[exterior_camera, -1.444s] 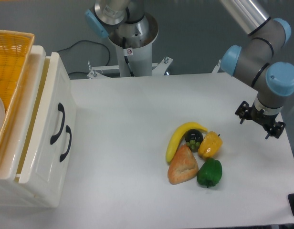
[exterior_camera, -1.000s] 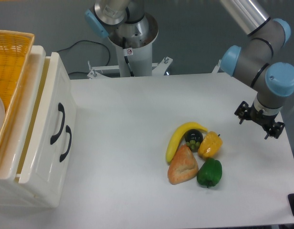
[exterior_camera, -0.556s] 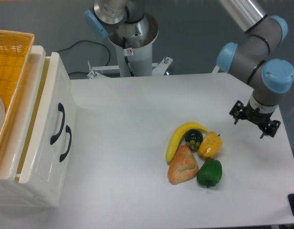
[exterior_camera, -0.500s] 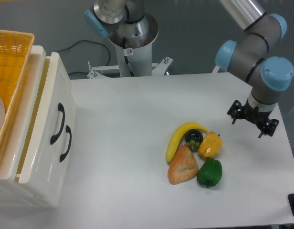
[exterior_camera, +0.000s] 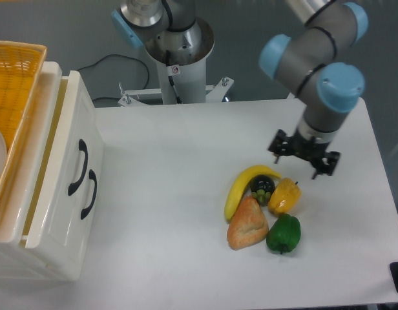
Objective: Slide open the top white drawer
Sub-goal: 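Move the gripper across the table toward the upper drawer's black handle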
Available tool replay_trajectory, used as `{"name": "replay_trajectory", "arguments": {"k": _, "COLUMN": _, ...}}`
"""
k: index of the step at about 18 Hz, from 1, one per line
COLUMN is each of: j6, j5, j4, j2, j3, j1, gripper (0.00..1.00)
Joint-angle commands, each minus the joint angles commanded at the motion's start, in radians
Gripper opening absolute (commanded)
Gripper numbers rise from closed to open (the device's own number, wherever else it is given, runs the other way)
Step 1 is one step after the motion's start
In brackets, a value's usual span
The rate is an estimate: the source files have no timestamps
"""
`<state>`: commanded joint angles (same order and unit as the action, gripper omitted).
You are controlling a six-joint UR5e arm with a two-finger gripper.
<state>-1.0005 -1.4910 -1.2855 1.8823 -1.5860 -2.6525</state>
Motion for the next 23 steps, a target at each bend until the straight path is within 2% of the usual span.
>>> {"name": "replay_trajectory", "arguments": {"k": 3, "j6": 0.110, "j5": 0.023, "j4": -0.002, "j2": -0.022, "j3": -0.018, "j1": 0.063, "gripper": 1.00}}
{"name": "replay_trajectory", "arguments": {"k": 7, "j6": 0.219, "j5": 0.116, "j4": -0.017, "j2": -0.066, "j3": -0.032, "j1": 0.129, "gripper": 1.00}}
{"name": "replay_trajectory", "arguments": {"k": 11, "j6": 0.272, "j5": 0.166, "j4": -0.044, "j2": -0.106, "j3": -0.069, "j1": 0.190, "gripper": 1.00}}
{"name": "replay_trajectory", "arguments": {"k": 13, "j6": 0.302, "j5": 0.166, "j4": -0.046, "j2": -0.108, "j3": -0.078, "j1": 0.215, "gripper": 1.00}}
{"name": "replay_trajectory", "arguments": {"k": 17, "j6": 0.336, "j5": 0.164, "j4": -0.084, "j2": -0.111, "j3": -0.084, "j1": 0.262, "gripper": 1.00}}
{"name": "replay_trajectory", "arguments": {"k": 23, "j6": 0.388, "j5": 0.222, "j4": -0.083, "j2": -0.112, "j3": -0.078, "j1": 0.295, "gripper": 1.00}}
